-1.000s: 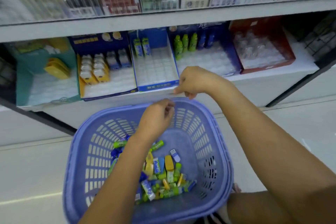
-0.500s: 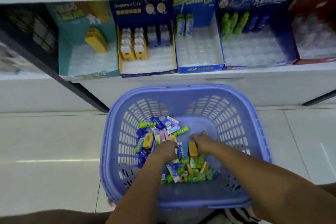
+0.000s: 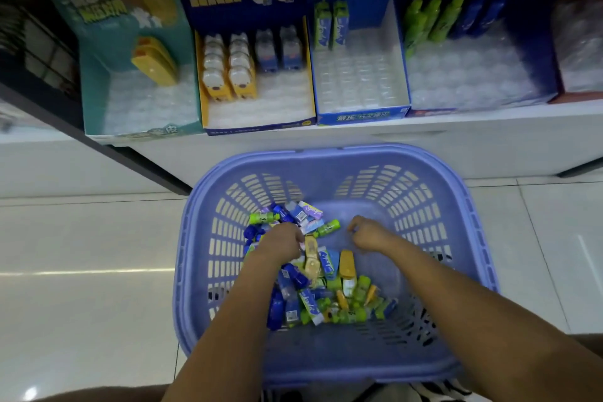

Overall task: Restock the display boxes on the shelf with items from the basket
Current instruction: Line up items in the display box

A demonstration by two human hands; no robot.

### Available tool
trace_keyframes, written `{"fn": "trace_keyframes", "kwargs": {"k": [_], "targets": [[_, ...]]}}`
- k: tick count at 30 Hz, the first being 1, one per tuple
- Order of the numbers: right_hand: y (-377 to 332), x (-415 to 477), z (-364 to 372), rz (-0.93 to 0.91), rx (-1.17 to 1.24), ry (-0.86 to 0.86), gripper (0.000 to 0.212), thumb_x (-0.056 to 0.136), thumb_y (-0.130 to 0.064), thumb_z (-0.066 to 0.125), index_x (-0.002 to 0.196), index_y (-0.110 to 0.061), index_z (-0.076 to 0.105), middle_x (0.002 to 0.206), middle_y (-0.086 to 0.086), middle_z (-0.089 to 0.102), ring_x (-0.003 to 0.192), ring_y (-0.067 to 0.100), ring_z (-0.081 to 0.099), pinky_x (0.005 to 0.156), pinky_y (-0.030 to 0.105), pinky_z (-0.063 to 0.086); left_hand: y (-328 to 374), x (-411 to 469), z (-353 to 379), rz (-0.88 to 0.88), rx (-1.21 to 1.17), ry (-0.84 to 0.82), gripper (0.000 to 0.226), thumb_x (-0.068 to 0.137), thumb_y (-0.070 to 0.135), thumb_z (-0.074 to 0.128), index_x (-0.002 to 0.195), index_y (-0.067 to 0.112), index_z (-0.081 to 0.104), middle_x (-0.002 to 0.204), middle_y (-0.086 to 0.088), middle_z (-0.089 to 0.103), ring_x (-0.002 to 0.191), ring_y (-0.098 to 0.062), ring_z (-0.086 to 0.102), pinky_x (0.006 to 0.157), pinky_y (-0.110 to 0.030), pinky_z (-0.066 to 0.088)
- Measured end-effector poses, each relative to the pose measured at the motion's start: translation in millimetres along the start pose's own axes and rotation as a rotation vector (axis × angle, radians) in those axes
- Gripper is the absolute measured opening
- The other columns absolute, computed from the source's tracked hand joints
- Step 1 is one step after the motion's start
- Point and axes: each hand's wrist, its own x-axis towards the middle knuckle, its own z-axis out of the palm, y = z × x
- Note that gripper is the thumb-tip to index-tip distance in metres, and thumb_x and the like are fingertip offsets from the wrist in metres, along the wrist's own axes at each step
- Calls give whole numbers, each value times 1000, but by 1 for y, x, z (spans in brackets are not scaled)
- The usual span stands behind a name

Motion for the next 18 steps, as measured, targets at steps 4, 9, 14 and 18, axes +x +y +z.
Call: {"fn": "trace_keyframes", "kwargs": {"k": [4, 9, 14, 18], "targets": [[-13, 0, -21, 7, 170, 8, 25, 89, -2, 48, 113, -2, 58, 94, 17, 58, 65, 27, 58, 65, 39, 51, 0, 4, 4, 38, 109, -47, 37, 84, 8, 66, 120, 12, 61, 125, -10, 59, 110, -27, 58, 87, -36, 51], [-24, -11, -40, -31, 232, -31, 22, 88, -6, 55, 109, -14, 56, 89, 10, 58, 55, 14, 57, 50, 22, 43, 7, 7, 6, 73, 31, 299, 38, 91, 9, 55, 129, 12, 54, 130, -12, 53, 106, -29, 58, 86, -37, 49], [-27, -21, -49, -85, 292, -49, 26, 91, -8, 54, 116, -12, 60, 96, 11, 59, 66, 17, 59, 57, 22, 46, 7, 27, 1, 28, 148, 380, 55, 91, 20, 59, 141, 13, 38, 144, -10, 39, 133, -28, 33, 107, -37, 33], [-19, -30, -58, -139, 369, -59, 24, 90, -7, 59, 113, -7, 63, 93, 6, 59, 62, 12, 59, 54, 16, 46, 14, 36, 11, -35, 286, 383, 58, 90, 29, 62, 141, 16, 38, 142, -10, 34, 129, -29, 33, 106, -37, 33]]}}
